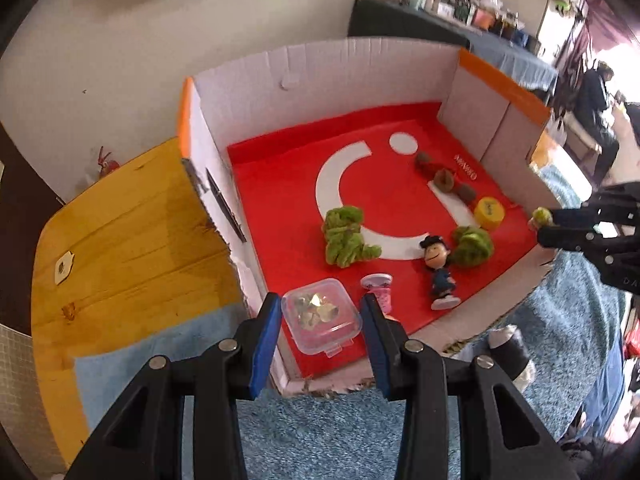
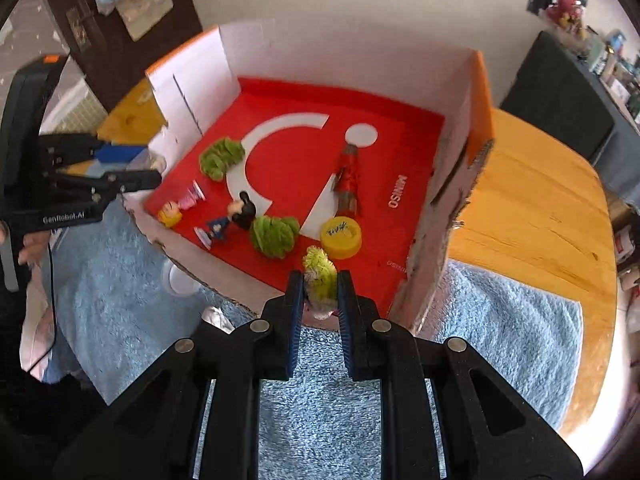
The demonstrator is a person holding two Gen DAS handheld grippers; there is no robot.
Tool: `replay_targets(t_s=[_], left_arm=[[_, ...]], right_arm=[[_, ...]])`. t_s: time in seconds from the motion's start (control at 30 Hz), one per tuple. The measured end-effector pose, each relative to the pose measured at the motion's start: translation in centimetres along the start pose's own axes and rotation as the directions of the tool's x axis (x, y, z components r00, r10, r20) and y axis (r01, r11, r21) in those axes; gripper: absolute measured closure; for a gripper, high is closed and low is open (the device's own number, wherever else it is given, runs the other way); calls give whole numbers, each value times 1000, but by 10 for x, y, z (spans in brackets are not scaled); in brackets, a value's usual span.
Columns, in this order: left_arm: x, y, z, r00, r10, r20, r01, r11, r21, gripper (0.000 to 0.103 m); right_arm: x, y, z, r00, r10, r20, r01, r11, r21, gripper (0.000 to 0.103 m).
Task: Organize objects
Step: 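Carry the clear box with left tool while right tool carries the chick into the box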
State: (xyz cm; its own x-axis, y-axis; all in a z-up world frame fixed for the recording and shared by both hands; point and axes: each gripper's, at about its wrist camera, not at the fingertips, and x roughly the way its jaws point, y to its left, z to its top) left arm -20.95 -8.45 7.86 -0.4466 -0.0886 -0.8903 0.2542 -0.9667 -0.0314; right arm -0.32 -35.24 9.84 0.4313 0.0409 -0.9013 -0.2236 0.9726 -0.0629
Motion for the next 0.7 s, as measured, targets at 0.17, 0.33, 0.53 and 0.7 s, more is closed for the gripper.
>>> replay_targets(t_s=[0.17, 0.33, 0.53, 0.7], left_arm=[[14, 2, 9, 997, 12, -81, -8, 999, 46, 61], [19, -2, 15, 992, 39, -119, -24, 993, 118, 61], [23, -8, 18, 985, 68, -157, -38, 981, 191, 61], [27, -16, 15, 978, 91, -187, -39, 964, 264, 60]], right_arm=[[14, -5, 10, 997, 9, -77, -11, 1000, -22, 87], [25, -9, 14, 991, 15, -131, -19, 999, -28, 87], [29, -6, 14, 985, -2, -171, -10, 997, -71, 87], [31, -7, 16, 980, -1, -198, -17, 996, -92, 87]])
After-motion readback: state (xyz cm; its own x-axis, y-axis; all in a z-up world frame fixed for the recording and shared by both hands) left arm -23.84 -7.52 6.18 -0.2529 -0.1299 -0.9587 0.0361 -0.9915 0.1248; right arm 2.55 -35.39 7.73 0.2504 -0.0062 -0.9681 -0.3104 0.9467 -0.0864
